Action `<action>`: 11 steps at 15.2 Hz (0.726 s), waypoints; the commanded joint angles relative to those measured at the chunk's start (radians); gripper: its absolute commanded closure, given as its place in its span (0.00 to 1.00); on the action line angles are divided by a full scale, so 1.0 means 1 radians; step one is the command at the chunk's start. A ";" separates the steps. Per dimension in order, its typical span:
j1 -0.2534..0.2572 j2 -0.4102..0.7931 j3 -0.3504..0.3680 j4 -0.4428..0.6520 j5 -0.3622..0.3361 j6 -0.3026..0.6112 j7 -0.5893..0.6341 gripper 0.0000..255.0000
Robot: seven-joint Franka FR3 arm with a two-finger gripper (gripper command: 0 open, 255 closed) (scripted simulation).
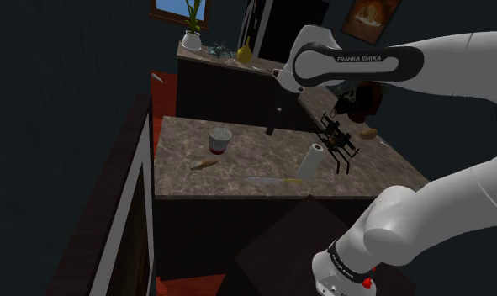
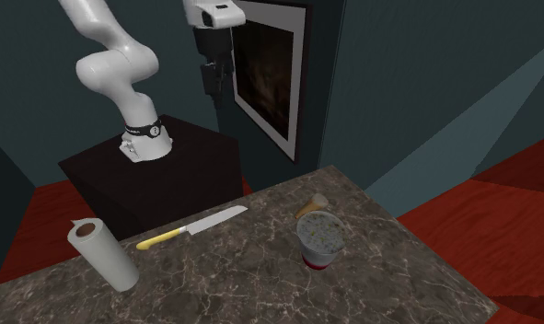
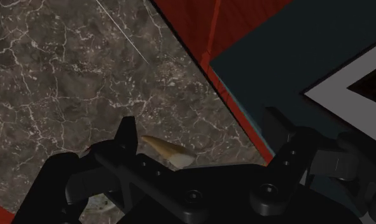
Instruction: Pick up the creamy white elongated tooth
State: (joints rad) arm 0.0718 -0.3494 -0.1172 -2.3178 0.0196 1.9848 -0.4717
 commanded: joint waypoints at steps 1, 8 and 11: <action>0.010 0.066 -0.004 0.011 -0.002 0.052 -0.044 0.00; 0.040 0.326 -0.001 0.112 0.000 0.196 -0.178 0.00; 0.048 0.439 0.007 0.171 0.000 0.244 -0.230 0.00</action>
State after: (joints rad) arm 0.1151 0.0481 -0.1154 -2.1659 0.0197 2.2090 -0.6875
